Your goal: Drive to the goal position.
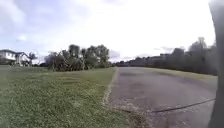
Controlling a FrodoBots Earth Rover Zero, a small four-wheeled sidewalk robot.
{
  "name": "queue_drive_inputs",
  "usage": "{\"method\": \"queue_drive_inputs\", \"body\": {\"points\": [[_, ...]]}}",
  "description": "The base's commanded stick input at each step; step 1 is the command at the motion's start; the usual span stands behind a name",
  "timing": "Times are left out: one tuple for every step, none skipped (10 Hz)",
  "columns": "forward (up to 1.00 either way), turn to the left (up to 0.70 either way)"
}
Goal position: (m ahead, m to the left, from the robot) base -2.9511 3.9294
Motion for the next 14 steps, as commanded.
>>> {"method": "queue_drive_inputs", "body": {"points": [[0.04,0.00],[0.01,0.00],[0.00,0.00],[0.00,0.00],[0.00,0.00],[0.02,0.00],[0.04,0.00],[0.04,0.00],[0.04,0.00],[0.04,0.00],[0.00,0.00],[0.00,0.00],[0.00,0.00],[0.00,0.00]]}}
